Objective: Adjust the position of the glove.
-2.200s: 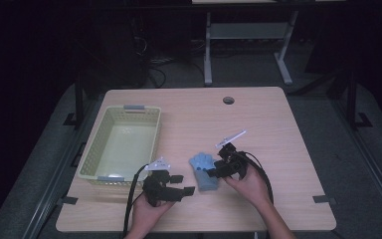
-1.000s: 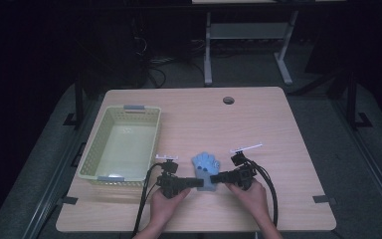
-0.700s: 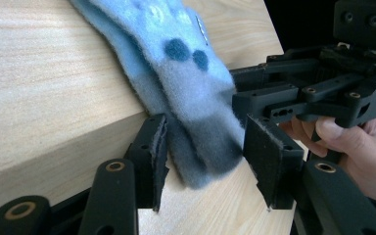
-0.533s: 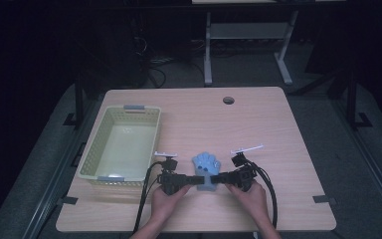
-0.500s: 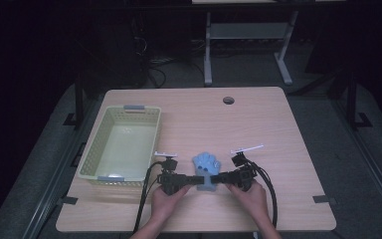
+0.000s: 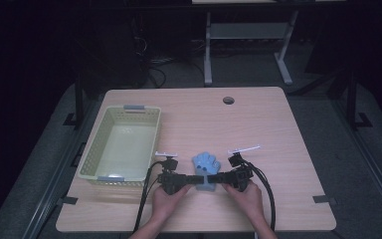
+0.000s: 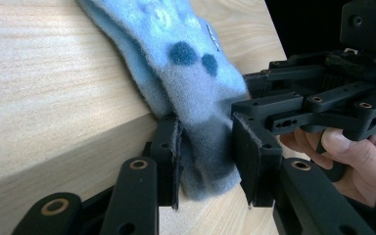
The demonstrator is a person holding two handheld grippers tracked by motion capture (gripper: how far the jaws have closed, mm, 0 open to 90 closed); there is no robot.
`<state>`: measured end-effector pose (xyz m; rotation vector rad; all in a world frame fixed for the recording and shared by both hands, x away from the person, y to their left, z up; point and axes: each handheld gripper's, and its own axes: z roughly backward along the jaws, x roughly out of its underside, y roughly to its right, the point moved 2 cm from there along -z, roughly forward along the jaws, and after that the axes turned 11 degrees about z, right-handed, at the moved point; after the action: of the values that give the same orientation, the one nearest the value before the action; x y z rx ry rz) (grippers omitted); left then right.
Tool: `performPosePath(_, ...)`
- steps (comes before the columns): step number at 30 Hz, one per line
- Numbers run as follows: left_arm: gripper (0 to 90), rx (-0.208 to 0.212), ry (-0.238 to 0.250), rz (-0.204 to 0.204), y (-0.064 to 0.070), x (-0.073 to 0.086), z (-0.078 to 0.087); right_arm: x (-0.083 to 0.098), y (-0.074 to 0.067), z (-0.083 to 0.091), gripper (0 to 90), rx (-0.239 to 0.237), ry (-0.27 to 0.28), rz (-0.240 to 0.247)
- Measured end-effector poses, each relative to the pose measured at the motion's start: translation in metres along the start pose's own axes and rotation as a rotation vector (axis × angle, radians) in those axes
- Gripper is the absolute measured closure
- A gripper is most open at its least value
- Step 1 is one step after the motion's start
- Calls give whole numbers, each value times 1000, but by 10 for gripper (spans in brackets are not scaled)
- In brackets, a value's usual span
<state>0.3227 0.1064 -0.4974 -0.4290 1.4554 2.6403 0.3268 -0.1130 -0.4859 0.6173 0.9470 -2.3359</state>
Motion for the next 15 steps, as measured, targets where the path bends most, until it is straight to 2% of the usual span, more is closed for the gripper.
performPosePath(5, 652, 11, 6, 1, 0, 0, -4, 3, 1, -2, 682, -36, 20, -33)
performPosePath(10, 675, 32, 4, 3, -2, -1, -6, 4, 0, -1, 738, -46, 45, -10)
performPosePath(15, 685, 58, -2, 14, -4, -3, -7, 3, 2, 0, 759, -61, 61, -14)
